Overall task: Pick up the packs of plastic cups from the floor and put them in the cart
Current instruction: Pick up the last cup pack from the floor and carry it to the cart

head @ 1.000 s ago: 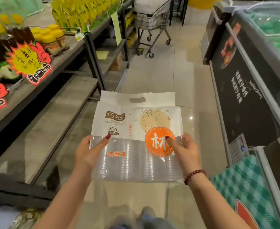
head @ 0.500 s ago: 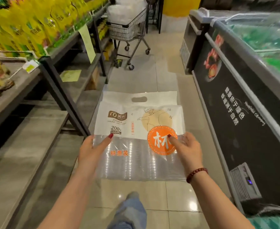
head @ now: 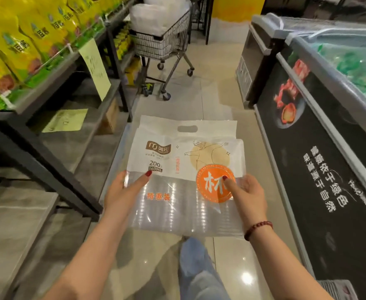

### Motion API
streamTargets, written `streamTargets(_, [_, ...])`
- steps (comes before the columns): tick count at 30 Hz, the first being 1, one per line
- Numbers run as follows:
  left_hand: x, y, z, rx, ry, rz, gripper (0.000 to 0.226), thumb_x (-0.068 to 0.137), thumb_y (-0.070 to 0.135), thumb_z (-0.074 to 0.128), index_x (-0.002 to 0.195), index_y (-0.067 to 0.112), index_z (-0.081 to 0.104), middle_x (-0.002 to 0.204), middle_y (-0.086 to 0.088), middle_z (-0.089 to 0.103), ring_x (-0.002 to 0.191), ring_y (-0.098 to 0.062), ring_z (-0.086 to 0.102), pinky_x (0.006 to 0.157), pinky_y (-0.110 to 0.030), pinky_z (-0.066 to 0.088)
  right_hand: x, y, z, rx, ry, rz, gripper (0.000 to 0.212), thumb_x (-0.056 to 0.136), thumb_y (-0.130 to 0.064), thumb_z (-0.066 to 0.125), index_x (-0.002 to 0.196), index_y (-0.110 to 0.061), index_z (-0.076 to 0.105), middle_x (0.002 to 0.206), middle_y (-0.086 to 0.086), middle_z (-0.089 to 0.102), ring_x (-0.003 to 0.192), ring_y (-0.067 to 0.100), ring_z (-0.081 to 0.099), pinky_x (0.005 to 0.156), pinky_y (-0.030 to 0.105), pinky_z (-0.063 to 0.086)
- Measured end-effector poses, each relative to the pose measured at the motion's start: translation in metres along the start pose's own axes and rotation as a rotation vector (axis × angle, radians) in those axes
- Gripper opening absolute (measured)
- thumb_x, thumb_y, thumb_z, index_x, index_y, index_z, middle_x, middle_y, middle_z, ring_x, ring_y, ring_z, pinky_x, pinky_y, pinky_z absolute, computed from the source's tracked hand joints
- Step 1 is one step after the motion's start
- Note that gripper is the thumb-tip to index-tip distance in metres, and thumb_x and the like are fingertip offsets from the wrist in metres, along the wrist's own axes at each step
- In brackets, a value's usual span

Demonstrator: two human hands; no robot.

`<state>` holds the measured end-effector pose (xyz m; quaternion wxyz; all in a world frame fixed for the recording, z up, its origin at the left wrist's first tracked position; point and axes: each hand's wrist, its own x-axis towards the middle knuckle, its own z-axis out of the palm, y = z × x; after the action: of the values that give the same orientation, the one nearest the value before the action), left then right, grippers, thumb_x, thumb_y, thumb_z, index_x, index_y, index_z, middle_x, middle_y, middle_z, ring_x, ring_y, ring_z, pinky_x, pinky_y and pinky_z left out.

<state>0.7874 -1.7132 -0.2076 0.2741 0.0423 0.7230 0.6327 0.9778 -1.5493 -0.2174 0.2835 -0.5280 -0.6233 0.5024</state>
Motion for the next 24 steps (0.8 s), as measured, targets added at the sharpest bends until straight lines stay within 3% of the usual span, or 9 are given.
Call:
streamTargets(2, [0.037,0.014,0.023,-0.015,0.016,0.008,0.034,0.077,0.039,0.080,0.106,0.031,0.064,0.100,0.009,0.071,0.091,-0.015,0.070,0.068,-0.031,0.054,0.046,-0.012,0.015,-0.001,-0.014,-0.006,0.033,0.073,-0.048,0.071,0.081,-0.019,0.057,0.085,-0.002,0.070,0.084,0.022,0.067,0.083,0.048,0.053])
streamTargets(5, [0.090,0.039,0.059,-0.021,0.044,0.012,0.030,0.076,0.040,0.080,0.101,0.033,0.065,0.102,0.008,0.071,0.094,-0.018,0.069,0.078,-0.038,0.057,0.118,-0.035,0.029,0.004,-0.038,-0.025,0.022,0.081,-0.037,0.073,0.081,-0.022,0.057,0.085,-0.007,0.068,0.088,0.019,0.066,0.085,0.045,0.052])
streamTargets(9, [0.154,0.075,0.106,-0.015,0.059,0.021,0.038,0.076,0.041,0.081,0.107,0.028,0.065,0.106,0.006,0.071,0.099,-0.019,0.068,0.087,-0.042,0.056,0.203,-0.069,0.038,0.022,-0.070,-0.025,0.025,0.084,-0.033,0.072,0.077,-0.024,0.050,0.080,-0.012,0.060,0.080,0.011,0.059,0.088,0.043,0.049])
streamTargets(13, [0.210,0.106,0.144,0.005,0.071,0.031,0.034,0.079,0.039,0.078,0.107,0.027,0.062,0.101,0.009,0.069,0.097,-0.016,0.067,0.086,-0.038,0.055,0.276,-0.095,0.051,0.031,-0.091,-0.019,0.032,0.084,-0.033,0.073,0.100,-0.010,0.057,0.076,-0.017,0.053,0.080,0.015,0.053,0.092,0.047,0.047])
streamTargets(15, [0.241,0.117,0.160,0.025,0.062,0.034,0.032,0.079,0.040,0.077,0.105,0.029,0.062,0.102,0.008,0.070,0.098,-0.017,0.068,0.088,-0.040,0.055,0.311,-0.103,0.061,0.032,-0.078,-0.003,0.027,0.083,-0.033,0.074,0.085,-0.014,0.054,0.076,-0.017,0.055,0.081,0.016,0.055,0.094,0.049,0.048])
streamTargets(17, [0.277,0.126,0.177,0.029,0.057,0.051,0.032,0.079,0.040,0.078,0.105,0.028,0.065,0.101,0.008,0.072,0.098,-0.017,0.069,0.089,-0.040,0.055,0.345,-0.109,0.073,0.041,-0.064,0.002,0.027,0.081,-0.036,0.075,0.079,-0.022,0.052,0.081,-0.012,0.062,0.083,0.018,0.061,0.093,0.049,0.050])
streamTargets(21, [0.360,0.146,0.214,0.075,0.084,0.058,0.045,0.078,0.042,0.078,0.115,0.022,0.060,0.097,0.012,0.065,0.093,-0.012,0.063,0.074,-0.027,0.050,0.421,-0.124,0.102,0.023,-0.051,0.006,0.027,0.076,-0.042,0.073,0.089,-0.023,0.059,0.096,-0.007,0.069,0.095,0.021,0.066,0.089,0.048,0.052])
streamTargets(24, [0.430,0.163,0.237,0.065,0.059,0.058,0.049,0.077,0.044,0.078,0.116,0.022,0.059,0.104,0.007,0.066,0.099,-0.019,0.065,0.084,-0.035,0.054,0.481,-0.146,0.131,0.016,-0.054,0.032,0.044,0.065,-0.055,0.070,0.098,-0.027,0.062,0.100,-0.010,0.071,0.096,0.017,0.067,0.091,0.049,0.053])
